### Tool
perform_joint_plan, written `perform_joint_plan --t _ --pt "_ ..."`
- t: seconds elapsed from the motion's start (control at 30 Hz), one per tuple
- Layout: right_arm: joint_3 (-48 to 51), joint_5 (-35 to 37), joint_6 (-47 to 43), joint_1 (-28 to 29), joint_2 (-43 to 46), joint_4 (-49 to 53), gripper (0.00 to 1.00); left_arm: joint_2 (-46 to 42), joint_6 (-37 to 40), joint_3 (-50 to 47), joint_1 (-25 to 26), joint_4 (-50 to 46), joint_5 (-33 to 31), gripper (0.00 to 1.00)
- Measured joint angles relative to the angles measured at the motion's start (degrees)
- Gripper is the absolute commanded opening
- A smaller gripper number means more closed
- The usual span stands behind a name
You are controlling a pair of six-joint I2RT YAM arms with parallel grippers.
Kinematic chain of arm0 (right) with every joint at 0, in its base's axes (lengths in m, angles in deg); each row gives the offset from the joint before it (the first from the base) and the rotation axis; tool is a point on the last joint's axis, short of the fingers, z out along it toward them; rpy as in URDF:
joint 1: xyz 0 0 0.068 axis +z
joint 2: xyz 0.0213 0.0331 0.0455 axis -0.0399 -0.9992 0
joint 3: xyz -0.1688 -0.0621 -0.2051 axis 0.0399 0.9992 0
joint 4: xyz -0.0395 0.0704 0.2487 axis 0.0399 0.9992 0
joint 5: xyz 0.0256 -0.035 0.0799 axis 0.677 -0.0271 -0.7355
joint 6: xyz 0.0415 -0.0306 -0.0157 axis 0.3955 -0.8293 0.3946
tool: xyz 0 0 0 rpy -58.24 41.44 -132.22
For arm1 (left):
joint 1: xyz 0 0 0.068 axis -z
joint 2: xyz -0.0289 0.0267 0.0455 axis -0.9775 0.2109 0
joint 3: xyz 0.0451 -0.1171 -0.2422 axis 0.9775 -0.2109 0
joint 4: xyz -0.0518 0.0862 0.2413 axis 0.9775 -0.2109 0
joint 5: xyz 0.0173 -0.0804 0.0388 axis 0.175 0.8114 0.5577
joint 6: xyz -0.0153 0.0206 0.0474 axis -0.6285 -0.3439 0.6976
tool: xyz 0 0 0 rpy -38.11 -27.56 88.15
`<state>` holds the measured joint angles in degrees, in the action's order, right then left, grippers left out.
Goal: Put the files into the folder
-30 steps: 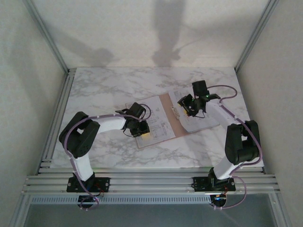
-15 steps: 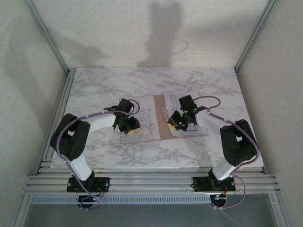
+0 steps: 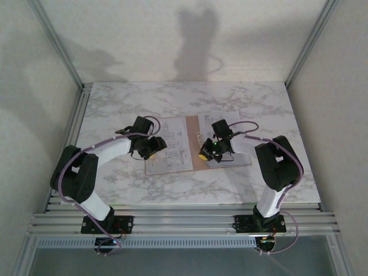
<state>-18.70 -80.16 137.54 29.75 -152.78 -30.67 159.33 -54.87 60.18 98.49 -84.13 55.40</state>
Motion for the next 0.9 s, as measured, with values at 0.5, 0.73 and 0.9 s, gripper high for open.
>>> perform_joint_plan --t 0.5,0.73,0.9 --pt "-1.09 -0.17 -0.74 0.48 -2.10 0.52 0.00 -2.05 5.99 -4.33 -11.30 -3.41 0.57 0.62" --pt "-1.68 -1.01 -1.81 0.48 -2.78 0.72 0.00 -1.29 8.55 -4.31 -11.39 -3.43 2.82 0.60" --pt "-1.95 -1.11 -2.19 0.48 -2.95 1.16 0.00 -0.66 8.92 -4.28 -9.97 -3.45 3.82 0.59"
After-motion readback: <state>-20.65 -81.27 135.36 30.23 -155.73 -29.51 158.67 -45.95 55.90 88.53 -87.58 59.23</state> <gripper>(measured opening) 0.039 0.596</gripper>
